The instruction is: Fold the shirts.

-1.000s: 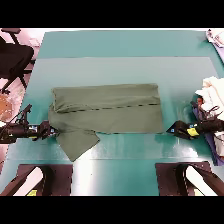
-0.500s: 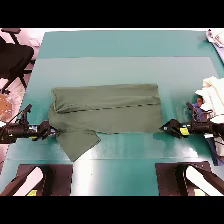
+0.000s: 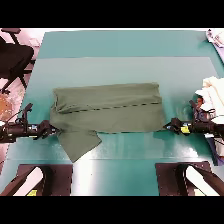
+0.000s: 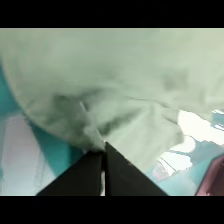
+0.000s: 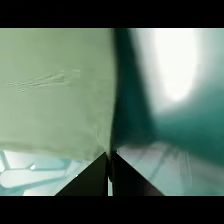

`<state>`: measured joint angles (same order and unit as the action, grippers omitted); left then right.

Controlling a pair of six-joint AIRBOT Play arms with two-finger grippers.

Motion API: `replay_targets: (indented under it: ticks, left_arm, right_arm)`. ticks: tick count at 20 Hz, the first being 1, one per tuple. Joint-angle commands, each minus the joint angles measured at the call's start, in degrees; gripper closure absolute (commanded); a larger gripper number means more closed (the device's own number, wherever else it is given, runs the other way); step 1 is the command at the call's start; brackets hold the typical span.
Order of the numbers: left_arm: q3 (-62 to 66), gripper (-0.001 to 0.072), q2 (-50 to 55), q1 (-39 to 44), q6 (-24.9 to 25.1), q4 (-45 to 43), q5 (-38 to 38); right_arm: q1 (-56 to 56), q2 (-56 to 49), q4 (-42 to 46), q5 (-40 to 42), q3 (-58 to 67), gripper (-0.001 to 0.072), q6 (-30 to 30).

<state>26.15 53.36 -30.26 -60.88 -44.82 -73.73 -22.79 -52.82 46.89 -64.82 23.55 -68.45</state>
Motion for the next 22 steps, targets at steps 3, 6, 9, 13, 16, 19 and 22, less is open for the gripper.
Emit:
replay_targets:
  ticks: [3,6,9,13,16,19,22]
  left_arm:
    - [6.3,0.0682,-0.1,0.0,7.7,9.6,-7.5]
    - [10.3,0.0681,-0.1,0.0,12.7,15.7,-8.9]
    - [11.6,0.0681,0.0,0.0,17.2,18.1,-7.7]
    - [11.6,0.0681,0.0,0.0,21.4,18.9,0.0]
    - [11.6,0.0681,0.0,0.2,25.0,22.5,7.7]
    - [11.6,0.0681,0.5,3.5,27.6,24.2,15.8]
    - [11.6,0.0681,0.5,11.4,31.1,24.3,27.8]
  right_arm:
    - [0.0,11.7,-10.0,0.0,0.1,0.0692,0.0]
    - [0.0,14.2,-11.4,1.5,2.9,0.0692,-0.1]
    - [0.0,10.5,-11.3,1.7,9.1,0.0692,0.3]
    - [0.0,-0.7,-11.3,1.2,18.1,0.0691,2.8]
    - [0.0,-8.9,-11.4,-0.9,23.6,0.0691,3.5]
    - [0.5,-15.5,-11.3,-1.9,28.2,0.0691,3.6]
    - [2.7,-20.9,-11.3,-1.6,32.7,0.0691,4.1]
